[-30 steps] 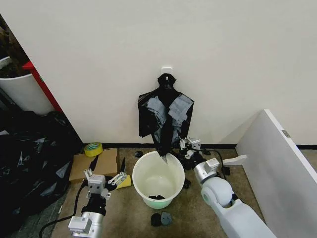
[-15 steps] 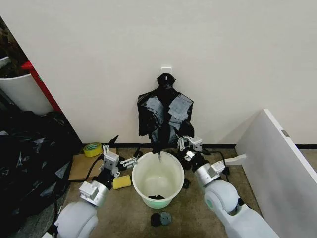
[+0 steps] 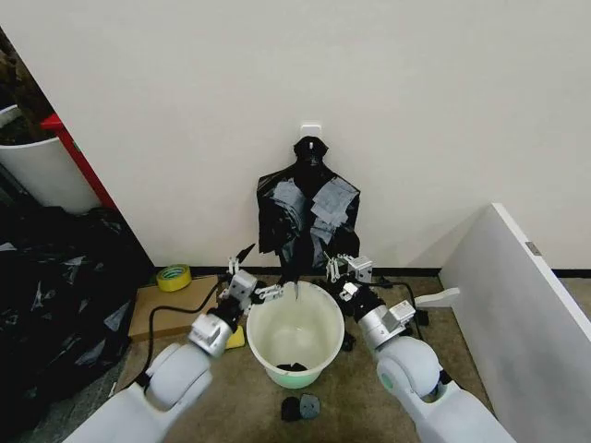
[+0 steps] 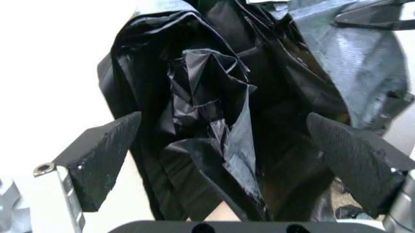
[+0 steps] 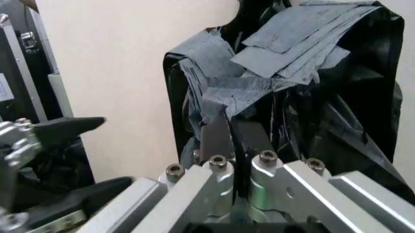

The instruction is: Place the garbage bag over the trash bin.

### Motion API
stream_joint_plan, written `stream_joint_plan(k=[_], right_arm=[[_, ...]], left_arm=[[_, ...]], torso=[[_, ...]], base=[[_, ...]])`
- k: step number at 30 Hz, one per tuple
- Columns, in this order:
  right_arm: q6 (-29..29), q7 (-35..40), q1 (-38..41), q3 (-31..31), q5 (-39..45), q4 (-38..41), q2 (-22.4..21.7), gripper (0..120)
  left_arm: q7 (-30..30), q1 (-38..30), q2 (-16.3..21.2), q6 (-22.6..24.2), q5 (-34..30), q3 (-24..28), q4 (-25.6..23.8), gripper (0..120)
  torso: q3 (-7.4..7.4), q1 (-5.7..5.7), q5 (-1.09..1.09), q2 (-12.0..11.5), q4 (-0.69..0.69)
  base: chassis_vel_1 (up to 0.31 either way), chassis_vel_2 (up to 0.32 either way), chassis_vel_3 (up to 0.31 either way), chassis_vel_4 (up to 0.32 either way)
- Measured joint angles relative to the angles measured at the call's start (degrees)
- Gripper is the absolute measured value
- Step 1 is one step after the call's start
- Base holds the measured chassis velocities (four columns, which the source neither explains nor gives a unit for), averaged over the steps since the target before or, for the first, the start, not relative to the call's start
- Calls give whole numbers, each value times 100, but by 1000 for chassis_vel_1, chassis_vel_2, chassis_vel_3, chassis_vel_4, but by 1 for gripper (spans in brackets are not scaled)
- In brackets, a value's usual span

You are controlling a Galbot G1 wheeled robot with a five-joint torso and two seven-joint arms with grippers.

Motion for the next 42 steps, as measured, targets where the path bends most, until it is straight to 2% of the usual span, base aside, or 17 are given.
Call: stream_joint_plan(k=[11,16,17,20,23,25,30,31,36,38,39,42], right_arm=[[0,1,-9,73,27,12,-37,0],[2,-21,-2,87,87,35,-66,0],[2,-21,-2,87,87,35,-66,0],[24,-82,-12,91,89,70,-74,0],[34,-96,-31,76,88,89,-74,0],[35,-97,-31,72,89,89,-73,0],[36,-93,-21,72,141,95,-83,0],[36,-93,-21,72,141,95,-83,0],[36,-84,-76,129,190,121,-135,0],[36,-82,-87,137,204,130,-142,0],[36,-73,-101,144,229,146,-149,0],[23,-40,-174,182,326,213,-176,0]], left_arm=[[-227,-818,-343,243,-108,526,613,97],[-233,-962,-465,284,-150,760,837,79],[-233,-962,-465,284,-150,760,837,79],[-251,-1067,-553,335,-150,830,943,69],[-299,-1241,-605,419,-225,913,1033,54],[-303,-1286,-603,435,-250,954,1056,51],[-327,-1337,-650,508,-309,1045,1104,28],[-327,-1337,-650,508,-309,1045,1104,28],[-406,-1336,-652,573,-396,1049,1113,8],[-435,-1326,-647,590,-435,1041,1113,7],[-455,-1303,-647,598,-459,1023,1109,0],[-515,-1197,-662,616,-523,922,1026,0]], torso=[[0,0,-1,0,-1],[0,0,0,0,0],[0,0,0,0,0],[0,0,-1,0,0],[0,0,0,0,-1],[0,0,0,0,-1],[0,0,-1,0,0],[0,0,-1,0,0],[0,0,-1,0,-1],[0,0,0,0,-1],[0,0,-1,0,-1],[-1,0,-1,0,0]], base=[[0,0,0,0],[0,0,0,0],[0,0,0,0],[0,0,0,0],[0,0,0,0],[0,0,0,0],[0,0,0,0],[0,0,0,0],[0,0,0,0],[0,0,0,0],[0,0,0,0],[0,0,0,0]])
